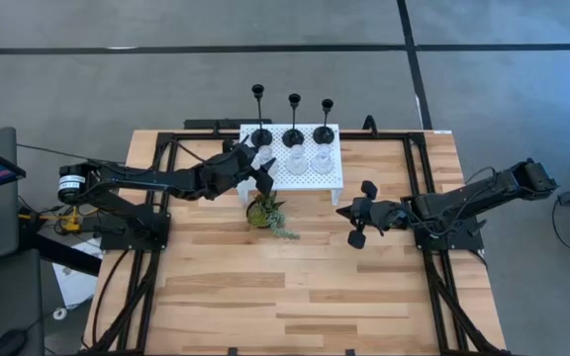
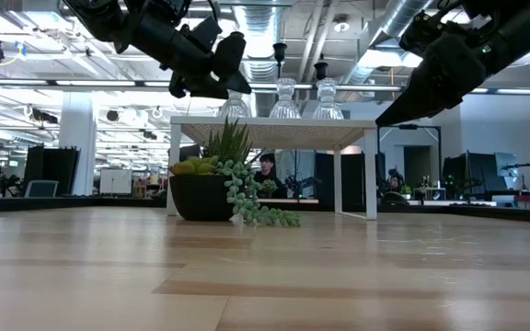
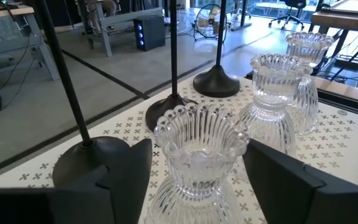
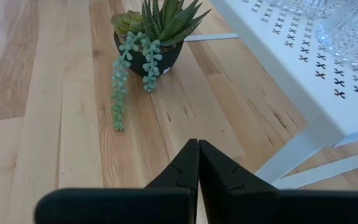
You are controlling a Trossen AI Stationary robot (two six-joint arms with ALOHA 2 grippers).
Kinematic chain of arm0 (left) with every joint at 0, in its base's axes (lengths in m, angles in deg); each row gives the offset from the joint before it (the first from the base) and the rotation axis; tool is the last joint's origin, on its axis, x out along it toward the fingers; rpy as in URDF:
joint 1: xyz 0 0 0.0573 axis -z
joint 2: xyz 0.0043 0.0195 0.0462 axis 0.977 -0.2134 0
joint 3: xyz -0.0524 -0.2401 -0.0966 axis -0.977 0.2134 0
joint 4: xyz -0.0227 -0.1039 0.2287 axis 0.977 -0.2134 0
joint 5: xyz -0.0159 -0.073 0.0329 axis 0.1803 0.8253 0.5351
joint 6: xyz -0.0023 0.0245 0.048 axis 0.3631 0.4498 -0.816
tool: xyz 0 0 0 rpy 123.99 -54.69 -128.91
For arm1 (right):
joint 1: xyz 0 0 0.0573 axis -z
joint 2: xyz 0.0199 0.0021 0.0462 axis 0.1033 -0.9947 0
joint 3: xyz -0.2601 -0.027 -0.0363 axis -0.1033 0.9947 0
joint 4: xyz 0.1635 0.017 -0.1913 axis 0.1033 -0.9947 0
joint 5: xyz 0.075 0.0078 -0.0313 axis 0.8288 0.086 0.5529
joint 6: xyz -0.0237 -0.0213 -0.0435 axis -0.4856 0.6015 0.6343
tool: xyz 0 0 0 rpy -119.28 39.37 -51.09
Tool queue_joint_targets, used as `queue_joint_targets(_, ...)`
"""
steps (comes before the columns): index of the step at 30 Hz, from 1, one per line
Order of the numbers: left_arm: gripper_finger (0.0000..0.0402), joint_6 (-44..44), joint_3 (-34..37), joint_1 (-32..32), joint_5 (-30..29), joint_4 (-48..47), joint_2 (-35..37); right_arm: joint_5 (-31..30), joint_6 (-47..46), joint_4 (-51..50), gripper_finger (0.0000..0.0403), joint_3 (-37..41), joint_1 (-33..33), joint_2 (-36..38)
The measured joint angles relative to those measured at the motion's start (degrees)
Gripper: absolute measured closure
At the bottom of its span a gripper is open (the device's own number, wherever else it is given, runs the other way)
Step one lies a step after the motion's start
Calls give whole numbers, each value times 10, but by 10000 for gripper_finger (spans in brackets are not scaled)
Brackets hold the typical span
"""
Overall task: Pick & Place candle stick holders
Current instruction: Put the transparent glass candle holder on the shelf aligned with the transparent candle holder
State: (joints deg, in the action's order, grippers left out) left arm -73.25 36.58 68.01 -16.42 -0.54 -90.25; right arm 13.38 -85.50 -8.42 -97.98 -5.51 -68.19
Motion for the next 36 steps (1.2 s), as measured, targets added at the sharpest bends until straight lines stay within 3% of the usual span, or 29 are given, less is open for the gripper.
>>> queue_joint_targets(19, 54, 0, 0, 0, 4, 0, 0, 0, 0, 0, 403, 0, 0, 0)
queue_joint_targets(31, 34, 34, -1, 0, 126, 5, 12, 0, 0, 0, 403, 0, 0, 0)
queue_joint_targets(36, 34, 13, -1, 0, 133, 1, 46, 0, 0, -4, 403, 0, 0, 0)
